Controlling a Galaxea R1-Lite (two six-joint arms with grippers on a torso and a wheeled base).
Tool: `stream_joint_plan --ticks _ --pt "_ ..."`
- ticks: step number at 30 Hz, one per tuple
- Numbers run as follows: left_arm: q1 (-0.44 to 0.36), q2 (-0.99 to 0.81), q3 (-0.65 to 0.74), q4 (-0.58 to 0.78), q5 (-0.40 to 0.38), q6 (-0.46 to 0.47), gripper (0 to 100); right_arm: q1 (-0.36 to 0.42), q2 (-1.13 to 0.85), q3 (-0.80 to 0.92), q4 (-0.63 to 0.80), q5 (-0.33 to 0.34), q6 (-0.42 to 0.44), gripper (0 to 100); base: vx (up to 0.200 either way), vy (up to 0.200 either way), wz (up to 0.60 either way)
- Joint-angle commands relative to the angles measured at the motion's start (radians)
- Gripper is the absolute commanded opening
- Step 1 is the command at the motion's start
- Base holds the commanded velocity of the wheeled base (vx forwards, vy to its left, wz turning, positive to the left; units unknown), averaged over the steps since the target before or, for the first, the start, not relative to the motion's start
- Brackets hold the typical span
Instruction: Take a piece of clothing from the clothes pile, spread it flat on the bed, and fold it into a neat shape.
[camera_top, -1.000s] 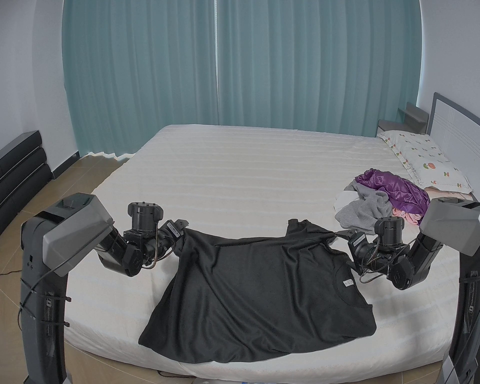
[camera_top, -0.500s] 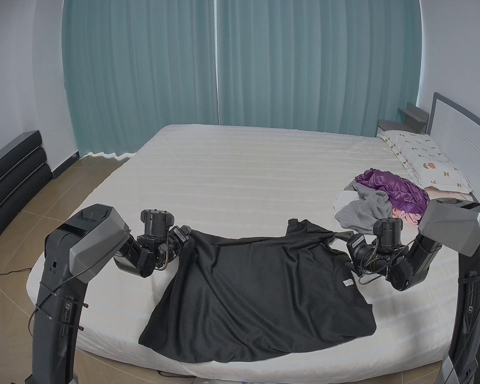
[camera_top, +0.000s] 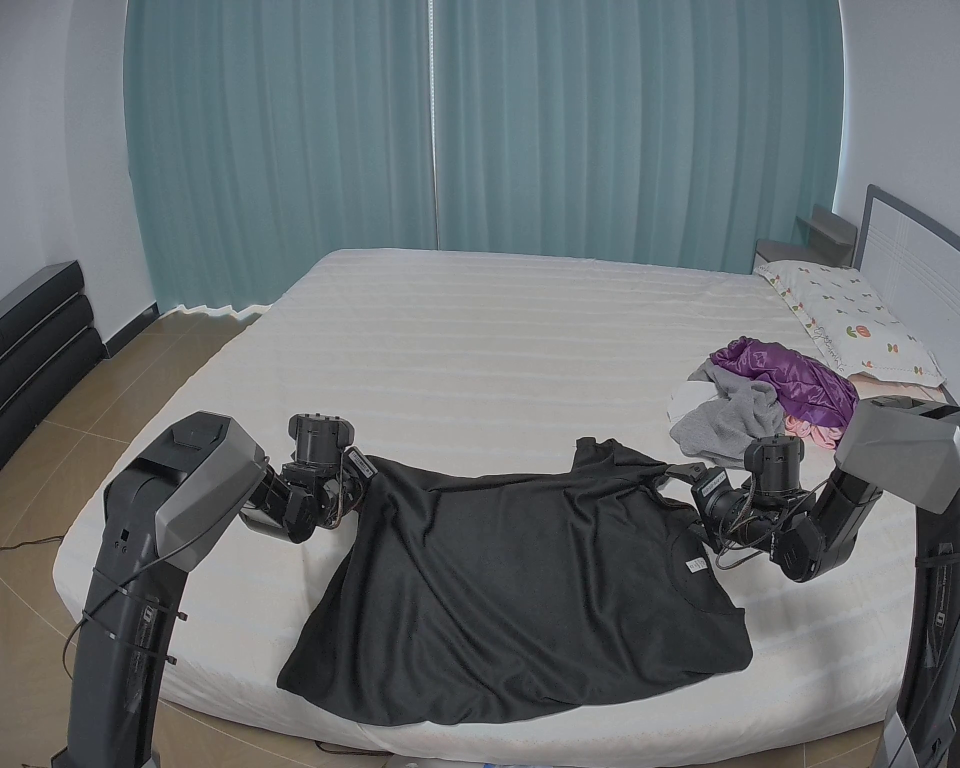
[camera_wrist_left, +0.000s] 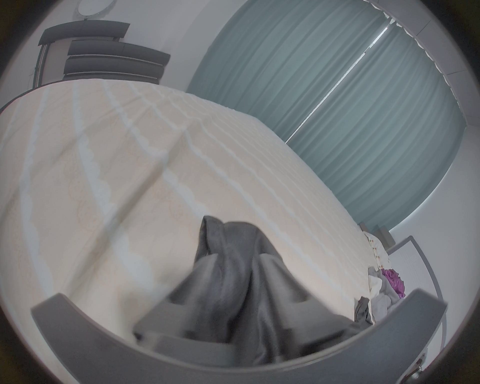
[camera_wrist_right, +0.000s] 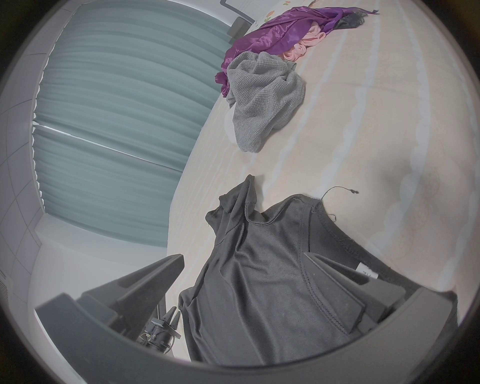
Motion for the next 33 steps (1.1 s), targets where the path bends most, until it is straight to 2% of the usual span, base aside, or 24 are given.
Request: stream_joint_plan --ticks 1,8,17,18,28,33 --pt "0.022 0.034 -0.062 -0.001 0.017 0.0 0 0.001 0.009 -0.003 0.0 -0.003 -0.005 100 0.0 0.0 0.0" --pt "0.088 0.042 -0.194 0.004 0.017 0.004 0 0.001 0.015 -0.024 -0.008 -0.006 -0.011 100 0.0 0.0 0.0" --pt "0.103 0.043 -0.192 0.065 -0.004 0.016 0 0.037 0.053 -0.04 -0.057 -0.007 -0.046 100 0.0 0.0 0.0" --pt "0.101 0.043 -0.192 0.076 -0.014 0.015 100 0.037 0.06 -0.041 -0.058 -0.007 -0.046 100 0.0 0.0 0.0" --pt "0.092 0.048 -0.189 0.12 -0.081 0.013 100 0.037 0.063 -0.041 -0.06 -0.007 -0.046 100 0.0 0.0 0.0" --pt "0.083 0.065 -0.188 0.157 -0.147 0.012 100 0.037 0.063 -0.041 -0.06 -0.007 -0.046 100 0.0 0.0 0.0"
